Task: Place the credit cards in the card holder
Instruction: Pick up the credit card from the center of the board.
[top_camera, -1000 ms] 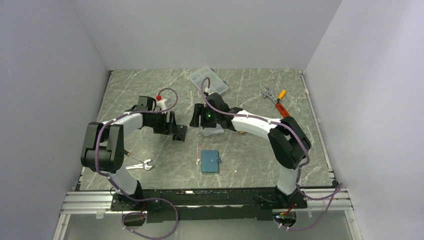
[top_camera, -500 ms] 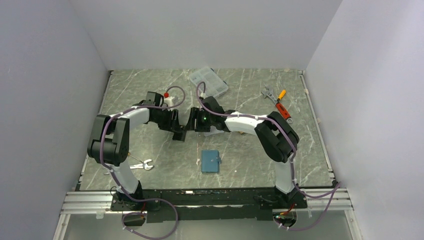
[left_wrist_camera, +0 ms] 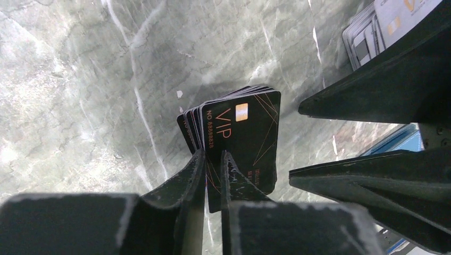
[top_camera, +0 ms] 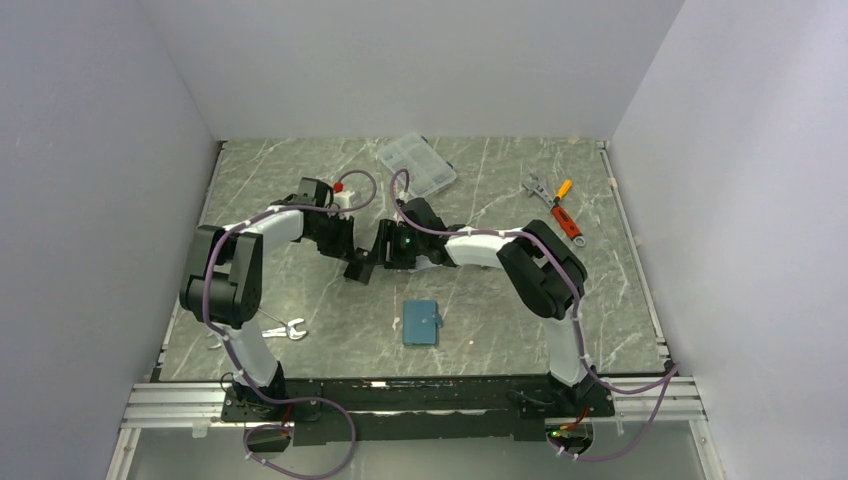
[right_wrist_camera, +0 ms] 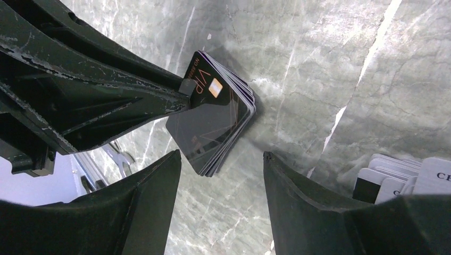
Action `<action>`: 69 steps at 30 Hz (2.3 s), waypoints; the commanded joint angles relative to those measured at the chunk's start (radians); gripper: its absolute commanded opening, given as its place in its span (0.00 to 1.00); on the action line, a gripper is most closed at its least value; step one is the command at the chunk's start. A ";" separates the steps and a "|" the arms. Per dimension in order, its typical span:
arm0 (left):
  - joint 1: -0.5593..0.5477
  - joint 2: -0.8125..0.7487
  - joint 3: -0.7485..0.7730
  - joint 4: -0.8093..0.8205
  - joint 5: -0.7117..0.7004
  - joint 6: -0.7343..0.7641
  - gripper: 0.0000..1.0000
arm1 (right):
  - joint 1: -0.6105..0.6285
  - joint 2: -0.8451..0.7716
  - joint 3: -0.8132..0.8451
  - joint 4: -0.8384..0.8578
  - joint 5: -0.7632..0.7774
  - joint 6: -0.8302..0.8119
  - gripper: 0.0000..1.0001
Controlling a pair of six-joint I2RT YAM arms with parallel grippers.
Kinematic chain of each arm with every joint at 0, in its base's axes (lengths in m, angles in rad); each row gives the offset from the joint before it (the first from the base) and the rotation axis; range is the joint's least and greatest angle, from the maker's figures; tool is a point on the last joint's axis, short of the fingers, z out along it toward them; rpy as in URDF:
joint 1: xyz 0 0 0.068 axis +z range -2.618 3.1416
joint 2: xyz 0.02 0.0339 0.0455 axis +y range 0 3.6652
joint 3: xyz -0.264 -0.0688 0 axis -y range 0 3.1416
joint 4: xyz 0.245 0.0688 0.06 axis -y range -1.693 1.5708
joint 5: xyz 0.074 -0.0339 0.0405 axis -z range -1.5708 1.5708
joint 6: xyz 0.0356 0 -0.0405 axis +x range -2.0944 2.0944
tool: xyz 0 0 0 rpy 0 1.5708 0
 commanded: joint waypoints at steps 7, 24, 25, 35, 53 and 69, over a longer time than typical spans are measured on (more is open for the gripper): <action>0.043 0.022 0.016 -0.048 0.111 0.016 0.00 | -0.003 0.042 0.000 0.052 -0.007 0.033 0.60; 0.194 0.030 -0.022 -0.005 0.415 -0.071 0.00 | -0.003 0.032 -0.032 0.086 -0.018 0.060 0.60; 0.199 0.028 -0.026 -0.006 0.423 -0.070 0.00 | -0.004 0.027 -0.035 0.087 -0.020 0.059 0.60; 0.268 -0.026 -0.069 0.033 0.514 -0.085 0.00 | -0.020 -0.068 -0.089 0.141 -0.043 0.063 0.61; 0.286 -0.096 -0.123 0.157 0.800 -0.151 0.00 | -0.065 -0.124 -0.248 0.637 -0.341 0.213 0.61; 0.282 -0.180 -0.134 0.227 0.923 -0.280 0.00 | -0.047 -0.115 -0.213 0.753 -0.386 0.290 0.62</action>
